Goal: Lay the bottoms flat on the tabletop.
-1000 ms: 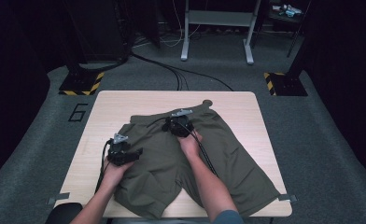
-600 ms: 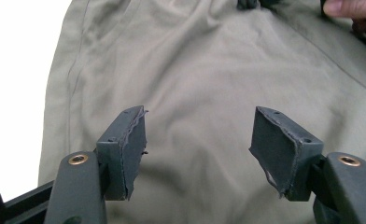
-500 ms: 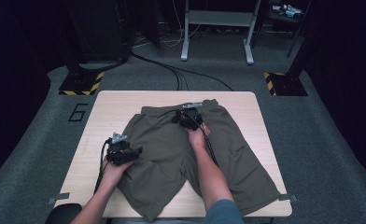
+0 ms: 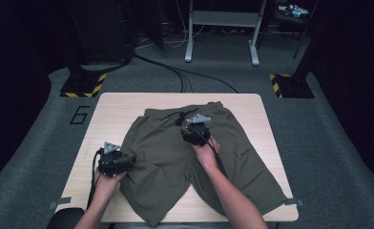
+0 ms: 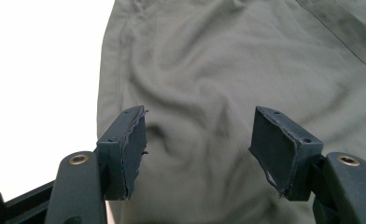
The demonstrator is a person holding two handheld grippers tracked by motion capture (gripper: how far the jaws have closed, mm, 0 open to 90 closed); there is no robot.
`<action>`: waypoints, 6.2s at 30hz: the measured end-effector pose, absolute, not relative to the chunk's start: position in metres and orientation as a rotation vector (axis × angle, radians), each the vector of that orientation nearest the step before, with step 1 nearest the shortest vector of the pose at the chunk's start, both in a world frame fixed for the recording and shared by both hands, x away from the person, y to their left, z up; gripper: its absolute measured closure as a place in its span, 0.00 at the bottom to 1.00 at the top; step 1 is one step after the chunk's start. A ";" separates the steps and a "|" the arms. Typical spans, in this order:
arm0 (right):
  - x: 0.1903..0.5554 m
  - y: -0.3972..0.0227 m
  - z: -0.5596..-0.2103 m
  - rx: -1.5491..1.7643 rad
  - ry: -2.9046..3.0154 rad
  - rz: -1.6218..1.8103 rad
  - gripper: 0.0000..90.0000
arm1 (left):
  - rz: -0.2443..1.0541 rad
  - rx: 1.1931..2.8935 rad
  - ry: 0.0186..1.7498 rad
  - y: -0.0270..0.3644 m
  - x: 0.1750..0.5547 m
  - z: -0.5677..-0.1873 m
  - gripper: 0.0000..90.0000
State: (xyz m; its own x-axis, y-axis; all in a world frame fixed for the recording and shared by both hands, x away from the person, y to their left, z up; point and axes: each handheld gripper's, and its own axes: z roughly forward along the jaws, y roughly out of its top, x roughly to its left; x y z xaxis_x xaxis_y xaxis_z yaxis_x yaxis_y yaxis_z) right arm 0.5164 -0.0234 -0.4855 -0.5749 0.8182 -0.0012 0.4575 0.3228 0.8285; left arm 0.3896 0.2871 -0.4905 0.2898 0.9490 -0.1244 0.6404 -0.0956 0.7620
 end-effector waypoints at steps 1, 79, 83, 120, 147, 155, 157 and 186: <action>0.509 -0.024 -0.486 1.113 2.177 1.151 0.63 | 0.527 1.822 1.435 0.287 0.383 -0.491 0.39; 0.521 -0.028 -0.526 1.174 2.251 1.073 0.65 | 0.625 1.694 1.692 0.310 0.358 -0.519 0.97; 0.522 -0.030 -0.526 1.171 2.251 1.069 0.66 | 0.617 1.660 1.726 0.313 0.351 -0.519 0.97; 0.458 0.013 -0.507 0.904 2.392 1.187 0.63 | 0.491 1.906 1.547 0.312 0.422 -0.514 0.94; 0.519 -0.025 -0.526 1.061 2.329 1.093 0.70 | 0.501 1.840 1.455 0.328 0.503 -0.505 0.89; 0.517 -0.025 -0.525 1.058 2.320 1.082 0.69 | 0.514 1.793 1.430 0.339 0.471 -0.483 0.63; 0.517 -0.025 -0.525 1.063 2.318 1.082 0.69 | 0.508 1.781 1.430 0.338 0.463 -0.483 0.63; 0.516 -0.025 -0.526 1.065 2.309 1.081 0.67 | 0.332 1.946 1.411 0.322 0.408 -0.515 0.86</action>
